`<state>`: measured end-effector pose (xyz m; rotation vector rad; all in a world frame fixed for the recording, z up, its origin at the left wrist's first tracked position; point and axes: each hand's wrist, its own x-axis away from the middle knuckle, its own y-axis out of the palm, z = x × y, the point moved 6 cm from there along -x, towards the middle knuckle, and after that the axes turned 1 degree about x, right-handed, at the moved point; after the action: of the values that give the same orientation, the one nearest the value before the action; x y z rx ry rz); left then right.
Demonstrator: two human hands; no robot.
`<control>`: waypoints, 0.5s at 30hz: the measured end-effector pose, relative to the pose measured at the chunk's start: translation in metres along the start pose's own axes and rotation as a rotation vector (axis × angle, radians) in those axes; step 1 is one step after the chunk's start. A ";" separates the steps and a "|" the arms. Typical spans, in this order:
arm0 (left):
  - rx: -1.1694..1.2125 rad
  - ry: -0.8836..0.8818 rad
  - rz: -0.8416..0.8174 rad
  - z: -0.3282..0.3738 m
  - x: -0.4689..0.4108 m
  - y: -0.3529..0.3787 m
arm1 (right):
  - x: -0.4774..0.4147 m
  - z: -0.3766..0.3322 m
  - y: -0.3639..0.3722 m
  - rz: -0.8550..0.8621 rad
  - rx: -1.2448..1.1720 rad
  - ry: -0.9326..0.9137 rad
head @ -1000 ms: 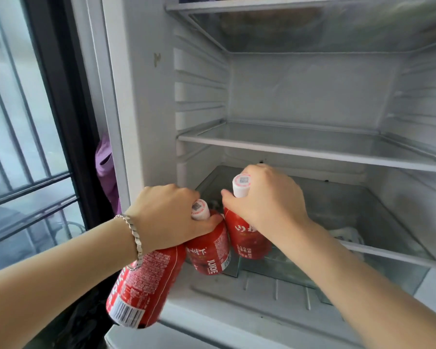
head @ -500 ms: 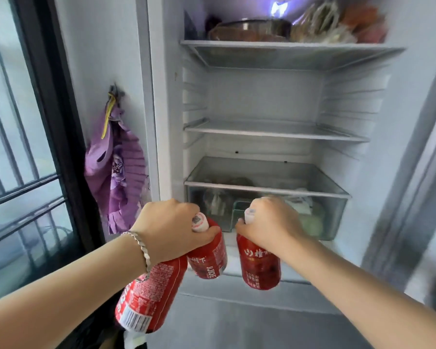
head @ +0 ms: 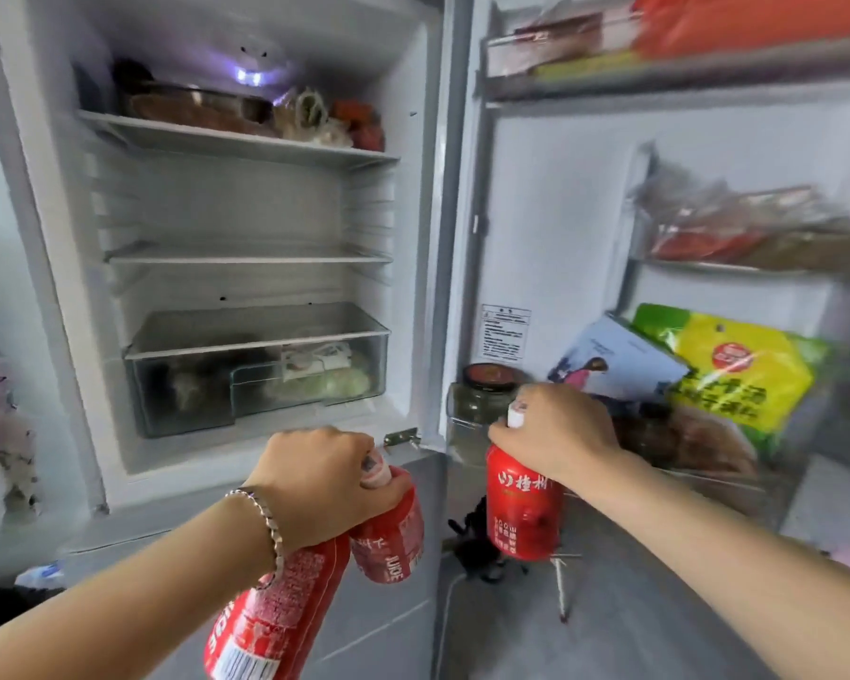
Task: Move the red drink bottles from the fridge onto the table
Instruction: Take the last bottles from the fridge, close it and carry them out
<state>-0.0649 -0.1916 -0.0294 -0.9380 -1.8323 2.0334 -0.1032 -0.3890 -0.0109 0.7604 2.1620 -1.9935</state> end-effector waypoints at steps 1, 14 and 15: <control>0.025 0.022 -0.005 0.017 -0.001 -0.001 | 0.008 0.022 -0.010 0.012 0.027 0.043; 0.056 0.160 0.061 0.240 -0.028 0.009 | 0.061 0.310 -0.079 0.118 0.015 0.403; 0.066 0.148 0.065 0.249 -0.029 0.011 | 0.061 0.327 -0.079 0.118 -0.021 0.415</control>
<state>-0.1907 -0.4088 -0.0309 -1.1108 -1.6686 1.9896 -0.2729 -0.6855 -0.0083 1.3677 2.2695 -1.8828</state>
